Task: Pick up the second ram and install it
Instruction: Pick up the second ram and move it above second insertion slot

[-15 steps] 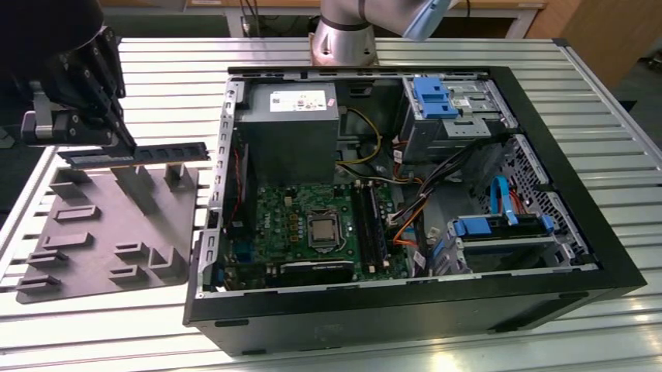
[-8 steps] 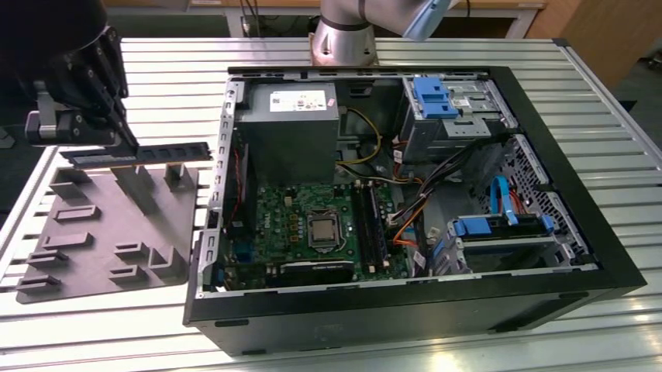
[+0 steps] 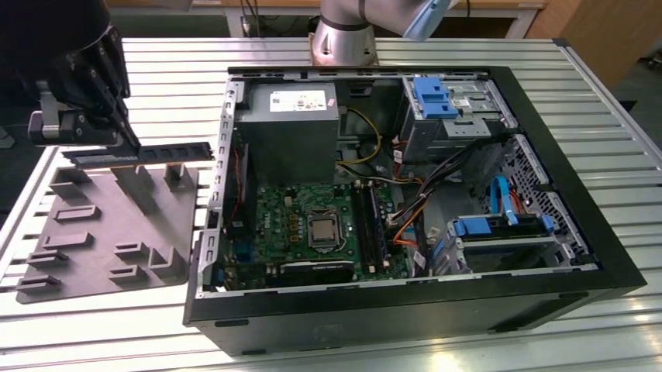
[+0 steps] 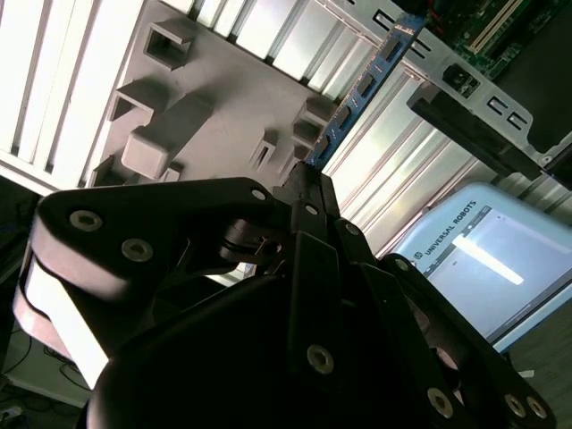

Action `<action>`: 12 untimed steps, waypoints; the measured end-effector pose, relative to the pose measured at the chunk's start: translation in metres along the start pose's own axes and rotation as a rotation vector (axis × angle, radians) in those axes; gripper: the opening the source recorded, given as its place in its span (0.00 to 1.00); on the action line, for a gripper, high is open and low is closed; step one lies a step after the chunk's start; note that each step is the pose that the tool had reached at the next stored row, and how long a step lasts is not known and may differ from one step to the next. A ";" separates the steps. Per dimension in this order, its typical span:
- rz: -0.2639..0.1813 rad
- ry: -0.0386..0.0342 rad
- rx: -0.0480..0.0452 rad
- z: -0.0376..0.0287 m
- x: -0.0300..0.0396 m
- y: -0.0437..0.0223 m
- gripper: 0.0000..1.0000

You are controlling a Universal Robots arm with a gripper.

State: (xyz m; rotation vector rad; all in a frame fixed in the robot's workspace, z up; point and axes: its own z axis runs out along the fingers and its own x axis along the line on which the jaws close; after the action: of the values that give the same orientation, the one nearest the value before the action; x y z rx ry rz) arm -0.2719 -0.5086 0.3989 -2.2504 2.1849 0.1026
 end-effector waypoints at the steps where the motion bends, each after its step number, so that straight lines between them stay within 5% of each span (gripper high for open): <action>1: 0.000 0.0000 0.0000 0.0000 0.0000 -0.0002 0.12; 12: 0.000 0.0000 0.0001 -0.0002 0.0002 -0.0058 0.12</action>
State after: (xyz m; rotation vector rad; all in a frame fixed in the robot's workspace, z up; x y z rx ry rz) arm -0.2661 -0.5086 0.3989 -2.2504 2.1847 0.1026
